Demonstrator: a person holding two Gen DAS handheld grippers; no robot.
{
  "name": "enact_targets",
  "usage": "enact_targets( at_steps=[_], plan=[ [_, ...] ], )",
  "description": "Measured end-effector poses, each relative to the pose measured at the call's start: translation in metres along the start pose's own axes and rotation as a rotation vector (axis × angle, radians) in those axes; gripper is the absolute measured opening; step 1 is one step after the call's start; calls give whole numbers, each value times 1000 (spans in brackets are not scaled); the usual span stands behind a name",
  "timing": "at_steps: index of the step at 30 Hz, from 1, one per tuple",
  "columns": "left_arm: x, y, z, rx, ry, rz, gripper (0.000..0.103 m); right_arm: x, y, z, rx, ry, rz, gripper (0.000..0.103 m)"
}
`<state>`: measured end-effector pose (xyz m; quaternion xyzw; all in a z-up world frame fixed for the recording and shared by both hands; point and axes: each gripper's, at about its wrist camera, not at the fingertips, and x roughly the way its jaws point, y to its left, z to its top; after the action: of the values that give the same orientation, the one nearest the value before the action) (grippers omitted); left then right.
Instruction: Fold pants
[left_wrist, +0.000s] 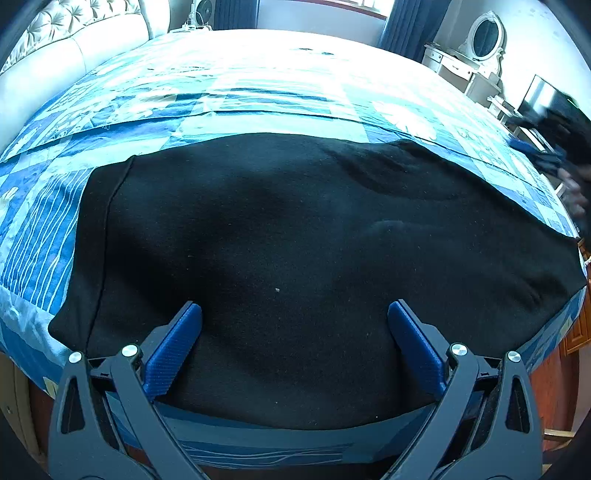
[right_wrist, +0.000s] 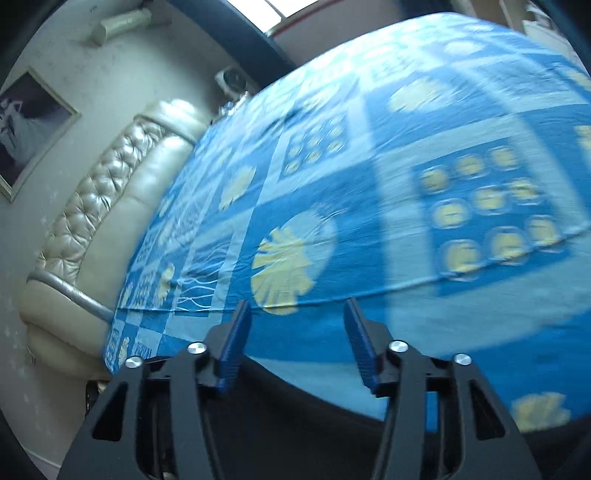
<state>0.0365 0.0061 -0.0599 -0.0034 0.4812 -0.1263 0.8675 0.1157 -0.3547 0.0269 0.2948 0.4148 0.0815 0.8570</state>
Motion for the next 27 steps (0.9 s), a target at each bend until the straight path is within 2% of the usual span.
enact_targets(
  at_steps=[5,7,9,12,14,19,23,25,27],
  plan=[
    [0,0,0,0,1,1,101,-128,-103,-23,126,-118,-173,54],
    [0,-1,0,0,0,3,101,-186,-155,-41,243,-189,-233,54],
    [0,-1,-1,1,-1,5,101,-233,-204,-59,361,-251,-258,54],
    [-1,-1,-2,2,-3,10,101,-274,-257,-94,488,-285,-308,54],
    [0,-1,-2,-2,-2,13,101,-285,-278,-113,544,-298,-339,54],
    [0,-1,-1,-3,-2,16,101,-283,-317,-151,678,-355,-243,54],
    [0,-1,-2,-10,0,15,101,-265,-327,-162,729,-352,-208,56],
    [-1,0,-2,-12,0,16,101,-262,-326,-166,746,-377,-163,60],
    [-1,0,-2,-13,-1,16,101,-259,-322,-166,760,-399,-109,60]
  ],
)
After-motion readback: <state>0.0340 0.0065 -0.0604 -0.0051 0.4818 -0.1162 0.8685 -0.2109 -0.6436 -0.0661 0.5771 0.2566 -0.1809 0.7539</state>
